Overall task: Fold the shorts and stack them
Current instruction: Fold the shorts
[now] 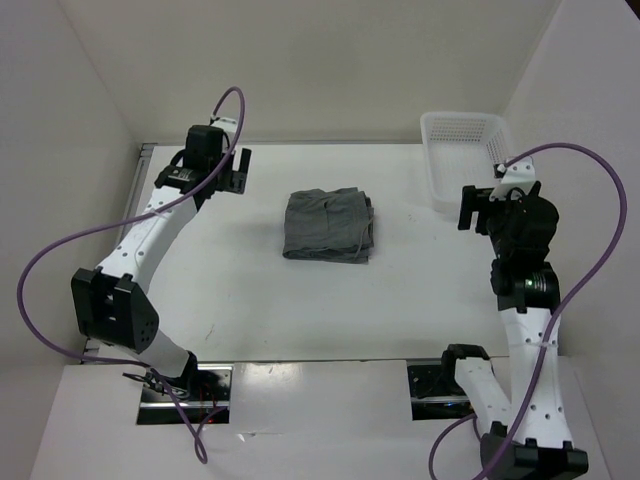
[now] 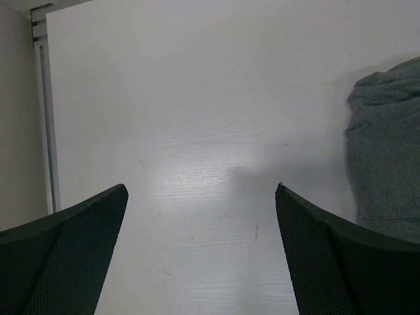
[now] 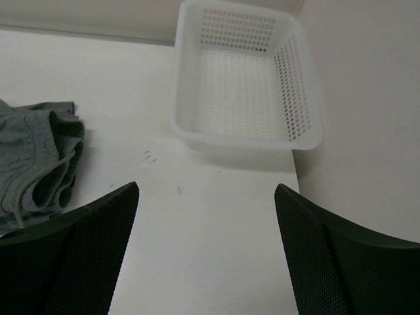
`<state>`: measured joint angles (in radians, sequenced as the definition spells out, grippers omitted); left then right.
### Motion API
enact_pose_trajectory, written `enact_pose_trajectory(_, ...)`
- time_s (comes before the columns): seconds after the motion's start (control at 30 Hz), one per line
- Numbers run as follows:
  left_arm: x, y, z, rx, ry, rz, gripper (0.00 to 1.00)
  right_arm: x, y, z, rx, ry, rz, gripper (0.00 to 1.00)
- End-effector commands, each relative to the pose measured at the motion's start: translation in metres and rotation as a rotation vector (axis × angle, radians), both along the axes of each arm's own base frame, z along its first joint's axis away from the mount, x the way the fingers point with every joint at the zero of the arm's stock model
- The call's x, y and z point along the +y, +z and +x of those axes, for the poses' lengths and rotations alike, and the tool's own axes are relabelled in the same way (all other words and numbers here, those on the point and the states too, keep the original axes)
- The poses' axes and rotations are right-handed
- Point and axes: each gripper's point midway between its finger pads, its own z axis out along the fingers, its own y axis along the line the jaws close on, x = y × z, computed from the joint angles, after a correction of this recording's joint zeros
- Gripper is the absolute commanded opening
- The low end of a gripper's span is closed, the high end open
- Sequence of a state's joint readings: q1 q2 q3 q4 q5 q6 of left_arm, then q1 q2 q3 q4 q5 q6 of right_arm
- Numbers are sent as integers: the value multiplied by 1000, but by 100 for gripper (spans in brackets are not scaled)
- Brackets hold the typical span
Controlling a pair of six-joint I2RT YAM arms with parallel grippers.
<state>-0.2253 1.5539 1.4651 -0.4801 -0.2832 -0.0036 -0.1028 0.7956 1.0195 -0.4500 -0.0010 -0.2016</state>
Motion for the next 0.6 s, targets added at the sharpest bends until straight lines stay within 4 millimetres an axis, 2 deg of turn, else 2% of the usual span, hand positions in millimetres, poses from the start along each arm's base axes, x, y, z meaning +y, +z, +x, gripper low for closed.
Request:
enact_pose_trajectory(0.0, -3, 16, 3, -52, -18, -22, 100, -8, 0, -12, -26, -45, 15, 89)
enact_pose_trajectory(0.17, -4, 20, -1, -60, -25, -29, 100, -8, -7, -22, -12, -45, 19, 89)
enact_pose_trajectory(0.27, -6, 23, -2, -68, -34, -37, 100, -7, -4, -27, -23, -45, 17, 89)
enact_pose_trajectory(0.37, -5, 19, -3, -59, -34, -35, 100, -7, -5, -29, -24, -45, 17, 89)
enact_pose_trajectory(0.57, -5, 27, -6, -77, -34, -39, 100, -5, -5, -28, -24, -36, 19, 89)
